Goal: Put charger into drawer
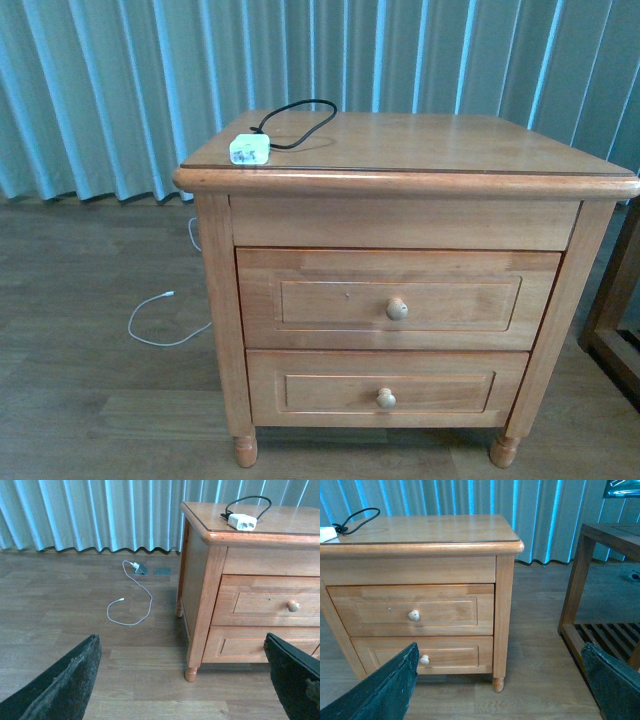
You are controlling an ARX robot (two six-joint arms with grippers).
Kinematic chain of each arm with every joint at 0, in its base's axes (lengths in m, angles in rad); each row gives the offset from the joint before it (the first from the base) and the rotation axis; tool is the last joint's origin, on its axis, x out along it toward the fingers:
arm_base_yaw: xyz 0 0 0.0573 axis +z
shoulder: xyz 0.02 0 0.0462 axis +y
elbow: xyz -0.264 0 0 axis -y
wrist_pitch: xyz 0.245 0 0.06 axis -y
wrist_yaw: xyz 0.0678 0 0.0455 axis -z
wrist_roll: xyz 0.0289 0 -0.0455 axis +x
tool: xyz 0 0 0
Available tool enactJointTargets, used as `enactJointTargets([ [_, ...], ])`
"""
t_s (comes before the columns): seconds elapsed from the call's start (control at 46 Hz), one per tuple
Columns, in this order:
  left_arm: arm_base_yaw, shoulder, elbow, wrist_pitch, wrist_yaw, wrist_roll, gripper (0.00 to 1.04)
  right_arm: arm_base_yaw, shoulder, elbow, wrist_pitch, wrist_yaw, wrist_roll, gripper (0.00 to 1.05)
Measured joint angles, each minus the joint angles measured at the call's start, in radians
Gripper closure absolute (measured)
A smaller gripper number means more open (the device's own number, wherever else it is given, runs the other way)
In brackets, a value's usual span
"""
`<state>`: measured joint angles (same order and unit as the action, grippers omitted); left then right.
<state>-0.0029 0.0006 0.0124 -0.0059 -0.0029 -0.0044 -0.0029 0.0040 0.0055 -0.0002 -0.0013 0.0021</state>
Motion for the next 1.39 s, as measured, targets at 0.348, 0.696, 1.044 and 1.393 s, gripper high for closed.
enactJointTargets([
  [0.348, 0.000, 0.000, 0.000, 0.000, 0.000, 0.000, 0.06, 0.000, 0.000, 0.000, 0.000, 0.000, 0.000, 0.08],
  [0.696, 0.000, 0.000, 0.000, 0.000, 0.000, 0.000, 0.06, 0.006, 0.066, 0.007, -0.010, -0.120, -0.051, 0.08],
  [1.044, 0.000, 0.000, 0.000, 0.000, 0.000, 0.000, 0.06, 0.227, 0.800, 0.154, 0.455, -0.008, -0.085, 0.08],
  [1.393, 0.000, 0.000, 0.000, 0.000, 0.000, 0.000, 0.06, 0.332, 1.484, 0.435, 0.777, 0.106, -0.100, 0.08],
])
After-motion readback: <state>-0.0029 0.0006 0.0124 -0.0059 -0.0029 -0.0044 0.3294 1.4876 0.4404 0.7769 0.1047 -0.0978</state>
